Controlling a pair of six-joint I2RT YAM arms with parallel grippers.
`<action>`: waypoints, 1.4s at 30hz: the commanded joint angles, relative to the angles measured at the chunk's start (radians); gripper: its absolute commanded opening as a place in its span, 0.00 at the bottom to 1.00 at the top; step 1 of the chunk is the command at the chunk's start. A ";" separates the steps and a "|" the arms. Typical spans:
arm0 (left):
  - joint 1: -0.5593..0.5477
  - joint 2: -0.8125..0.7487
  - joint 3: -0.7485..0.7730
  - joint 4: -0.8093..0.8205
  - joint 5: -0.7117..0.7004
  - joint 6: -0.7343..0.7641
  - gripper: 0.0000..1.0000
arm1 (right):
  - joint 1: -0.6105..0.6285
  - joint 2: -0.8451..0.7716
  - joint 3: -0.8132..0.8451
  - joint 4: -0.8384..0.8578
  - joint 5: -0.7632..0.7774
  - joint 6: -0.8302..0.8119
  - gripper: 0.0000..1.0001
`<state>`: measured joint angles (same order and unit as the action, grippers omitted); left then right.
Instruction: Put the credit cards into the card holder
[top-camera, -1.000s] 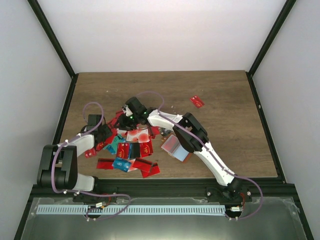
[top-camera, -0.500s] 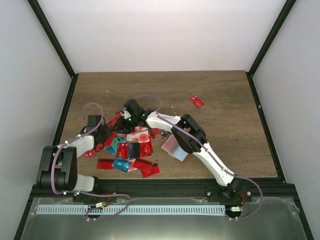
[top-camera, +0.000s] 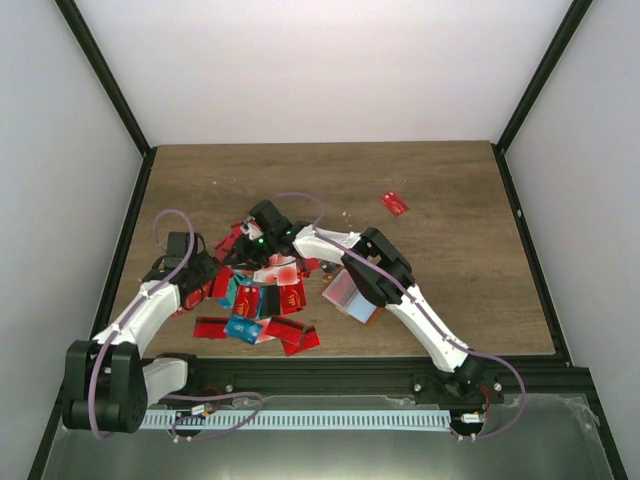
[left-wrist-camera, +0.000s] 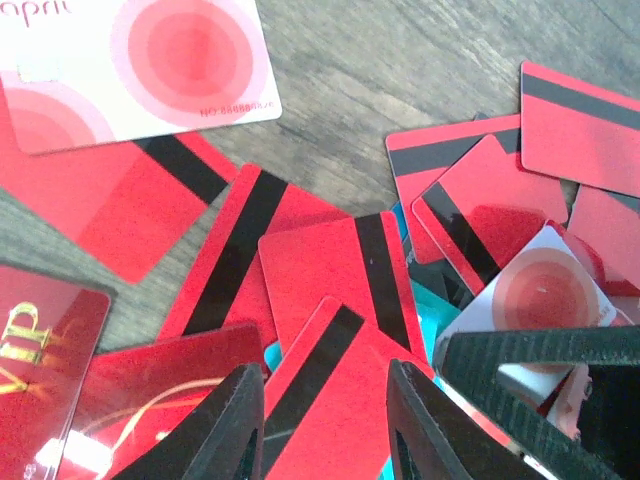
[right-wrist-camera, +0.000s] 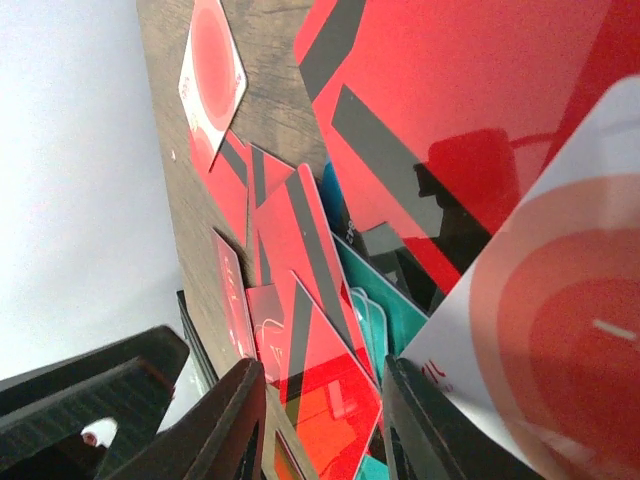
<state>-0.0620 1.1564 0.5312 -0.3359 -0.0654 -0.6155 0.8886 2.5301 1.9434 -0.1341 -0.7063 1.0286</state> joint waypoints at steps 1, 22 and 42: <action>-0.018 -0.038 0.013 -0.144 -0.009 -0.075 0.36 | -0.004 0.012 -0.021 -0.040 0.045 -0.046 0.35; -0.096 -0.090 -0.068 -0.205 -0.120 -0.255 0.09 | -0.011 -0.011 -0.063 -0.055 0.060 -0.124 0.35; -0.096 0.006 -0.150 -0.070 -0.059 -0.244 0.08 | -0.006 -0.046 -0.093 -0.052 0.041 -0.144 0.34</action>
<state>-0.1558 1.1366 0.4164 -0.4236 -0.1493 -0.8635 0.8795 2.5019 1.8854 -0.1032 -0.6914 0.9081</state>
